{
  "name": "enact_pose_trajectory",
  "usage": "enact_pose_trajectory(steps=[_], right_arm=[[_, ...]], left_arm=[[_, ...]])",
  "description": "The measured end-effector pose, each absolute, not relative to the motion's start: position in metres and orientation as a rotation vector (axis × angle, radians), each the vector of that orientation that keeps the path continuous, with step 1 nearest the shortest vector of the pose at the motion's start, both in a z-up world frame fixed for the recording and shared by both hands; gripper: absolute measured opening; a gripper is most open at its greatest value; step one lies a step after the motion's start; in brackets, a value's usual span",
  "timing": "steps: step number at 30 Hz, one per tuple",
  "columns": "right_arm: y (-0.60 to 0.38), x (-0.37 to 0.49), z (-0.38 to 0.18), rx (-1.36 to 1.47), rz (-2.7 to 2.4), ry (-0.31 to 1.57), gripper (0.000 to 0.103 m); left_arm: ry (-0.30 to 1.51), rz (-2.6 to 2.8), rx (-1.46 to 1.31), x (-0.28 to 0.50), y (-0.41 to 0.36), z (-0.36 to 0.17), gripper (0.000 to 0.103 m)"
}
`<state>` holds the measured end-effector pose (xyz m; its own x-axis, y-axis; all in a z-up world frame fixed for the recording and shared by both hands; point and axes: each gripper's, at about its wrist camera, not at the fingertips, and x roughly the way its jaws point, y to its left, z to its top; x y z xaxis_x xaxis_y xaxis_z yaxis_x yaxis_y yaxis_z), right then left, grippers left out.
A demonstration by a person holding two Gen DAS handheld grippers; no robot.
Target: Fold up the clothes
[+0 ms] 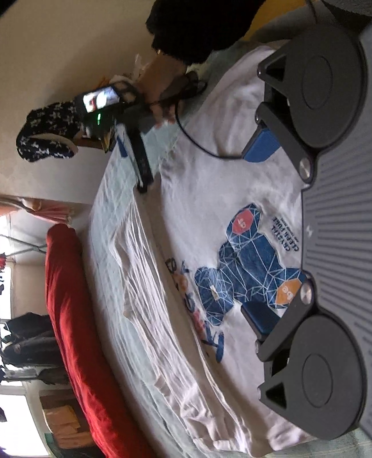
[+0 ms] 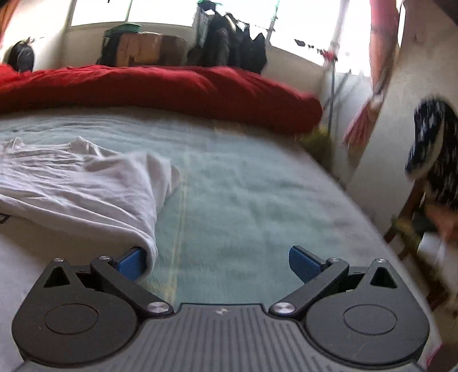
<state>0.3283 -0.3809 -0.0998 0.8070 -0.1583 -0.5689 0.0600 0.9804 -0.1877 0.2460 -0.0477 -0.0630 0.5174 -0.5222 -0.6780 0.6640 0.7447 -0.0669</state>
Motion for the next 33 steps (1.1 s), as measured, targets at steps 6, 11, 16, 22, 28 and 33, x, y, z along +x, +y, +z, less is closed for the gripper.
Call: enact_pose_trajectory(steps=[6,11,16,22,28,33], right_arm=[[-0.379,0.306,-0.075,-0.207,-0.045,0.608,0.102],[-0.376,0.308,-0.042,-0.07,0.132,0.521,0.074],[-0.354,0.348,-0.06,0.026,0.298,0.566,0.061],[-0.367,0.339,-0.105,0.124,0.263,0.668,0.061],[-0.365,0.329,-0.088,0.08,0.264,0.564,0.071],[-0.364,0.345,-0.111,0.091,0.268,0.61,0.077]], left_arm=[[0.732,-0.671,0.227,0.257,-0.035,-0.053,0.102],[0.741,-0.624,0.154,0.288,-0.027,-0.043,0.102],[0.752,-0.612,-0.012,0.325,-0.015,-0.043,0.102],[0.833,-0.456,-0.085,0.365,0.0,-0.061,0.102],[0.835,-0.564,-0.077,0.386,-0.039,-0.036,0.102],[0.85,-0.73,-0.121,0.419,-0.11,-0.014,0.102]])
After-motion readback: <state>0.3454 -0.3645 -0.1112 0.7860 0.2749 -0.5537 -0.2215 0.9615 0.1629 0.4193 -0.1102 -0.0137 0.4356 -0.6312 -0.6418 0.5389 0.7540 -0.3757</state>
